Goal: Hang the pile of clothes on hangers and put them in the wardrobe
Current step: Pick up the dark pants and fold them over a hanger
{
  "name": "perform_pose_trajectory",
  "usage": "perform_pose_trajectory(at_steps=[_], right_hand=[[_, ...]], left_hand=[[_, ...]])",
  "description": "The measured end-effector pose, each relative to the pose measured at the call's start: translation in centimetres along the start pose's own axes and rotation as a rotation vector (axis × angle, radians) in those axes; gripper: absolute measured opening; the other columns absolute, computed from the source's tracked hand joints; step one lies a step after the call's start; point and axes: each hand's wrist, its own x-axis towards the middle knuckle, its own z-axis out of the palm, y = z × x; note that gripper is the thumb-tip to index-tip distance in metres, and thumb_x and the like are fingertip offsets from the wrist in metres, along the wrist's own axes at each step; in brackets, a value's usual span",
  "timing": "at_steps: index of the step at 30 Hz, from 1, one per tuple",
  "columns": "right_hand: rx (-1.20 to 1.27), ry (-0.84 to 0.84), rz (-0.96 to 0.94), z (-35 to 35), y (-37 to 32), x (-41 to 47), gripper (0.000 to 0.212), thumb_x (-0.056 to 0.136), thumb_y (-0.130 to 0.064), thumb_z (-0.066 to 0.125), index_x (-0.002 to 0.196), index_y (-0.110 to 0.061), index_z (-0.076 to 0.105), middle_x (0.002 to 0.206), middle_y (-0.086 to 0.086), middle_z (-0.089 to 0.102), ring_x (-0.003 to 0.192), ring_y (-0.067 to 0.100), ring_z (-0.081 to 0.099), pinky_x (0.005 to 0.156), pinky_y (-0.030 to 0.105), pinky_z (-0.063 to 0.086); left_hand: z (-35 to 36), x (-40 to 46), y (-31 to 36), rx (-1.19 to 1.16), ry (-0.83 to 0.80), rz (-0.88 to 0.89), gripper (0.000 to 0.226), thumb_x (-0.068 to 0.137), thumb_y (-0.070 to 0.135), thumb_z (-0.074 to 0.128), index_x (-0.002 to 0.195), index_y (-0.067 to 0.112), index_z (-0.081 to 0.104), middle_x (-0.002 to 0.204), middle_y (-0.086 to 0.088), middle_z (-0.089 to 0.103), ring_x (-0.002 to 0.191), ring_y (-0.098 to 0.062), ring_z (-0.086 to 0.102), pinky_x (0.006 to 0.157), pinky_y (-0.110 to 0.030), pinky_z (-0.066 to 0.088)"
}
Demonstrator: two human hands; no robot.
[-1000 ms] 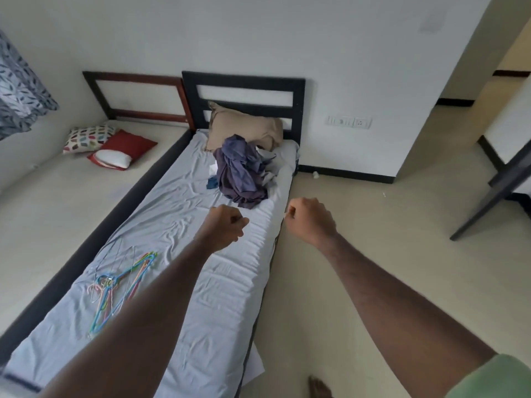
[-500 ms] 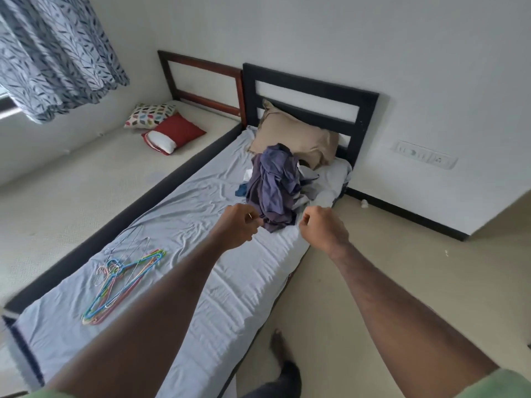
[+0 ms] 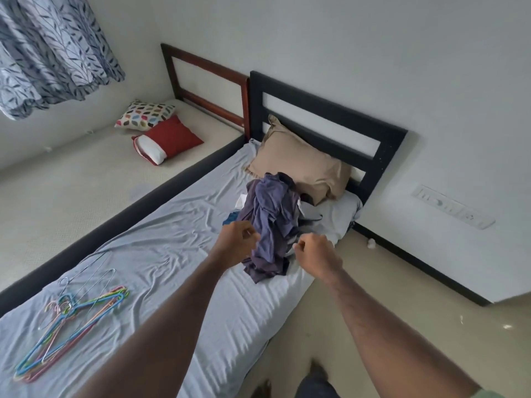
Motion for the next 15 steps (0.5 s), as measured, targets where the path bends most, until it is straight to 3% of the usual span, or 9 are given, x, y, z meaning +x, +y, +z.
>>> perform_pose_trajectory(at_steps=[3, 10, 13, 15], right_hand=[[-0.018, -0.061, -0.048, 0.4, 0.2, 6.9, 0.027, 0.097, -0.036, 0.057, 0.076, -0.02, 0.055, 0.08, 0.003, 0.065, 0.081, 0.029, 0.066, 0.063, 0.032, 0.046], [-0.003, -0.233, -0.184, 3.4, -0.3, 24.3, 0.025, 0.098, -0.033, 0.053, 0.077, -0.021, 0.054, 0.079, 0.004, 0.065, 0.079, 0.027, 0.064, 0.064, 0.03, 0.041], [0.014, -0.318, -0.182, 5.8, 0.5, 31.3, 0.026, 0.1, -0.033, 0.051, 0.077, -0.021, 0.05, 0.079, 0.003, 0.06, 0.074, 0.026, 0.056, 0.063, 0.032, 0.042], [0.036, -0.361, -0.164, 7.1, 1.0, 35.5, 0.026, 0.1, -0.031, 0.051, 0.076, -0.023, 0.05, 0.085, 0.005, 0.063, 0.079, 0.03, 0.06, 0.065, 0.035, 0.046]], left_hand=[[0.3, 5.4, 0.2, -0.026, 0.022, -0.081, 0.015, 0.094, 0.015, 0.062, 0.082, 0.008, 0.069, 0.069, -0.004, 0.074, 0.061, -0.021, 0.07, 0.063, -0.033, 0.057], [1.9, 19.1, -0.6, -0.087, 0.143, -0.306, 0.015, 0.091, 0.016, 0.061, 0.079, 0.009, 0.068, 0.067, -0.008, 0.072, 0.064, -0.025, 0.07, 0.064, -0.033, 0.056], [3.5, 25.1, -1.9, -0.128, 0.143, -0.419, 0.013, 0.089, 0.016, 0.061, 0.08, 0.01, 0.067, 0.069, -0.009, 0.072, 0.069, -0.03, 0.07, 0.071, -0.042, 0.06], [4.4, 28.5, -2.9, -0.148, 0.123, -0.476, 0.012, 0.087, 0.015, 0.059, 0.079, 0.009, 0.067, 0.07, -0.011, 0.071, 0.07, -0.035, 0.07, 0.072, -0.047, 0.06]])
